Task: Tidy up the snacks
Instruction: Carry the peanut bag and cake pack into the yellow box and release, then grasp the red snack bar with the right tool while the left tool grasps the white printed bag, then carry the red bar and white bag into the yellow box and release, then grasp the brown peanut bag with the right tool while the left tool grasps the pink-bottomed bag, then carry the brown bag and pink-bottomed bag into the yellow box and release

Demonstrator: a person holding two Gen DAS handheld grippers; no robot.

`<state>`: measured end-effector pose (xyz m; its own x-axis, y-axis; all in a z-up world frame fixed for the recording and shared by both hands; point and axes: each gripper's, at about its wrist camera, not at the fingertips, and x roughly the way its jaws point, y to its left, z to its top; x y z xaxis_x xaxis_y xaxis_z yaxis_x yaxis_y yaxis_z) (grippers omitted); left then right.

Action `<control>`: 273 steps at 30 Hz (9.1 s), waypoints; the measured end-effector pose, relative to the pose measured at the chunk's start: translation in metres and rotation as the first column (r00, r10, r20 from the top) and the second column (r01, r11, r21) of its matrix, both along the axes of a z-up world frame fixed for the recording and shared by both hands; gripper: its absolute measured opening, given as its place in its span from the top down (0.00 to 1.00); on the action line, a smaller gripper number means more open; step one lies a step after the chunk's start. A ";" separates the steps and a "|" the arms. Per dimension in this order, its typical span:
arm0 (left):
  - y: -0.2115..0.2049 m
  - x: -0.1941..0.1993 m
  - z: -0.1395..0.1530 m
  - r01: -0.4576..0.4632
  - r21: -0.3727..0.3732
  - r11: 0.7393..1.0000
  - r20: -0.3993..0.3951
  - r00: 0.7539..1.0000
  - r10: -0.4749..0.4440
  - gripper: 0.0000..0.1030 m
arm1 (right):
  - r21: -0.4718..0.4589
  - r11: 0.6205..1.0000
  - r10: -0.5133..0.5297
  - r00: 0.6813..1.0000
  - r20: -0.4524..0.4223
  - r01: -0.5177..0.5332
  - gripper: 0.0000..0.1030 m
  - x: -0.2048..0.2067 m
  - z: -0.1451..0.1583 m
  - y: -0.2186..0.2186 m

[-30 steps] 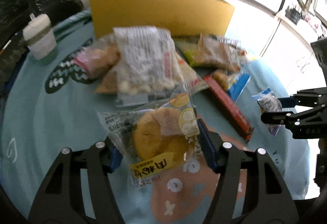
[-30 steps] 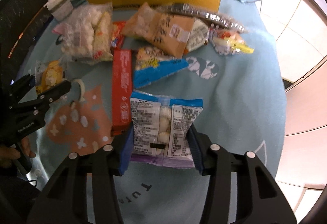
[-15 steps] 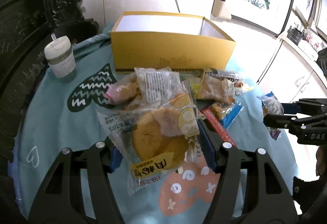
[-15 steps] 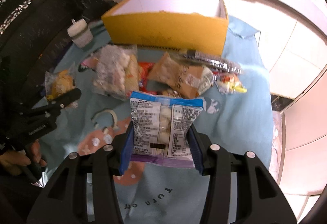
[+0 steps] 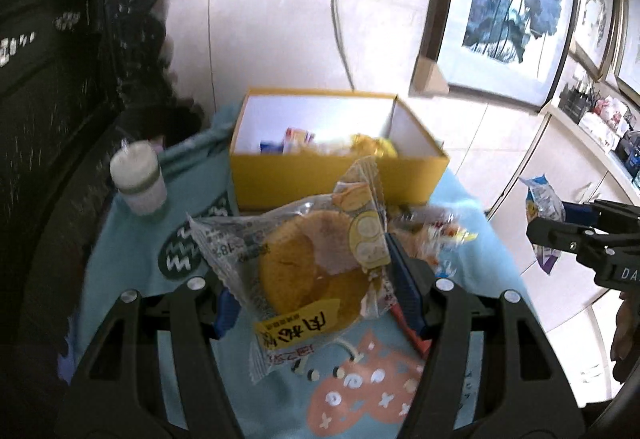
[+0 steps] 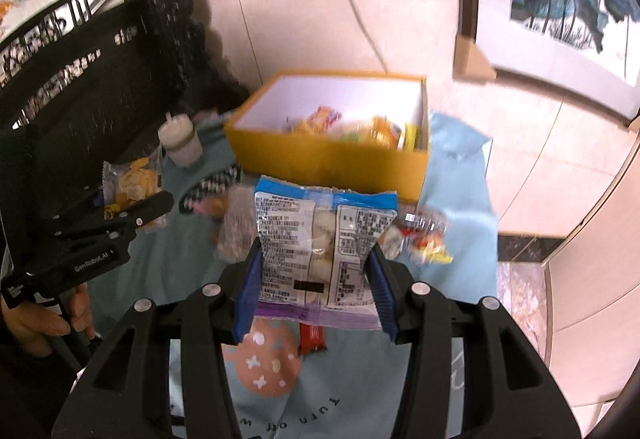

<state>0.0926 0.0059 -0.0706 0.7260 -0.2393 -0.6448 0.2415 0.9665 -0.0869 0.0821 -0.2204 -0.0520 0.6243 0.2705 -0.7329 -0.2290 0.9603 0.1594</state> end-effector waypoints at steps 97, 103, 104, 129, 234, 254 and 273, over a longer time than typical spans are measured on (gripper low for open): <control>-0.007 0.017 -0.067 0.055 0.010 0.998 -0.079 0.995 -0.054 0.62 | -0.068 0.994 0.073 0.977 -0.201 -0.089 0.76 0.027 -0.083 0.034; -0.009 0.012 -0.042 0.051 0.013 0.999 -0.058 0.997 -0.050 0.62 | -0.052 0.996 0.065 0.990 -0.122 -0.072 0.76 0.015 -0.045 0.023; -0.009 0.012 -0.038 0.051 0.013 0.999 -0.052 0.997 -0.050 0.62 | -0.054 0.996 0.065 0.992 -0.110 -0.071 0.76 0.014 -0.041 0.022; -0.014 0.018 0.016 0.044 0.005 0.999 0.036 0.998 -0.044 0.61 | -0.042 0.999 0.023 0.998 0.054 -0.021 0.76 0.016 0.027 0.001; 0.029 0.087 -0.085 0.094 -0.067 0.993 -0.073 0.992 -0.099 0.52 | 0.002 0.998 0.069 0.978 -0.195 -0.070 0.65 0.092 -0.097 0.003; -0.029 0.113 0.074 0.155 -0.073 0.985 0.182 0.973 -0.139 0.51 | 0.011 0.999 0.034 0.993 0.114 -0.036 0.65 0.117 0.072 -0.021; -0.051 0.236 0.066 0.039 0.051 0.998 0.119 0.992 -0.045 0.28 | -0.077 0.996 -0.047 0.995 0.084 0.054 0.49 0.240 0.069 -0.007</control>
<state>0.3284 -0.0453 -0.0046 0.7884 -0.2422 -0.5655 0.2880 0.9576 -0.0085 0.3225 -0.2272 0.0173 0.6947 0.1798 -0.6964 -0.1889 0.9799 0.0646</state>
